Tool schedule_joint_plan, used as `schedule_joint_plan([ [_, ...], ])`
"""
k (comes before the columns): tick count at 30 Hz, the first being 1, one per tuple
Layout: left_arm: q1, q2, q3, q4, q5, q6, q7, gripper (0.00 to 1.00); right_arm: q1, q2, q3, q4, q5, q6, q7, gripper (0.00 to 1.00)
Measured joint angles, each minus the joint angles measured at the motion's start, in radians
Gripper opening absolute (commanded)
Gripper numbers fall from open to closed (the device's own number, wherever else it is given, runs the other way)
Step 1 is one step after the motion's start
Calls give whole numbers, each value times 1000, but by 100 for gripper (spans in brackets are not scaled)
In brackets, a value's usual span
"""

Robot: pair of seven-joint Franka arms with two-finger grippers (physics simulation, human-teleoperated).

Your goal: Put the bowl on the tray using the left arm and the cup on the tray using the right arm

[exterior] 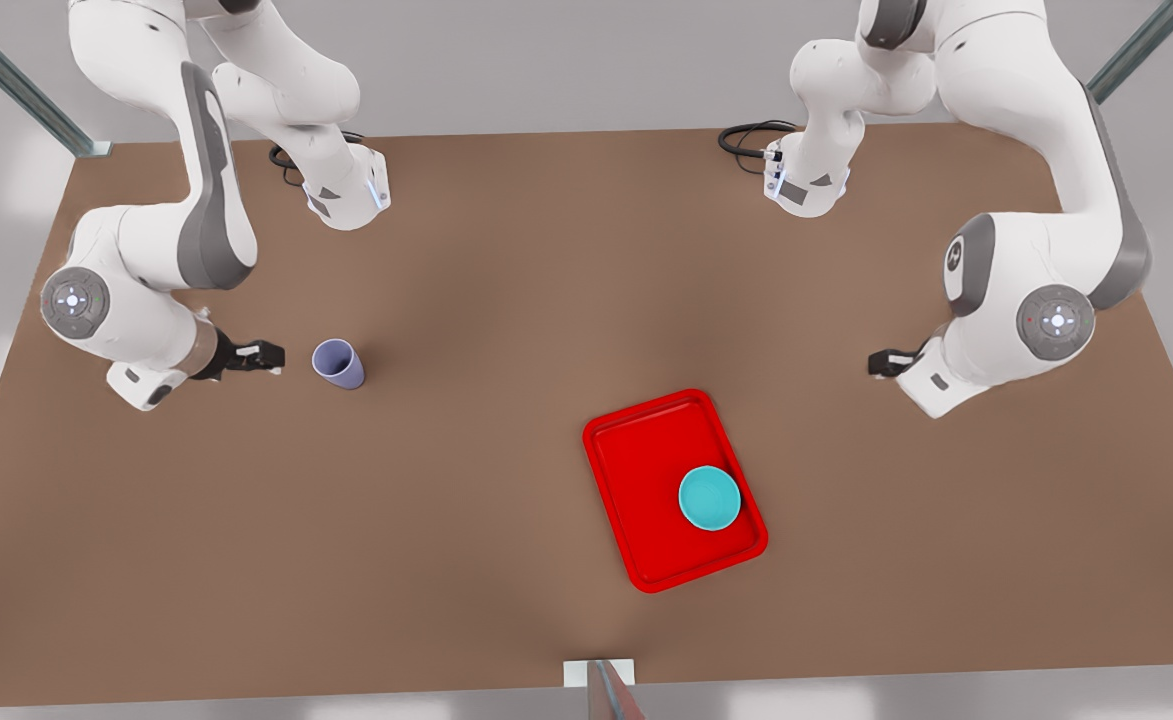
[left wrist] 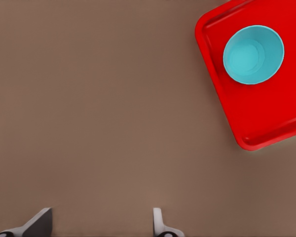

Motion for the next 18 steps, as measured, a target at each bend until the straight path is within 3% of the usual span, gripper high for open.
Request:
schedule_joint_plan([
  [2,0,-28,0,0,12,-1,-1,100,-5,-16,1,-100,2,90,14,100],
  [5,-2,-13,3,32,26,-29,-3,100,-13,23,48,-149,2,63,17,100],
  [13,-1,-40,1,66,38,-101,-4,100,-11,8,14,-250,55,52,80,98],
  [16,132,-61,-107,61,41,-92,0,100,30,16,16,-260,55,54,97,98],
  [18,165,-75,-125,51,41,-89,12,100,12,26,12,-271,55,71,97,97],
])
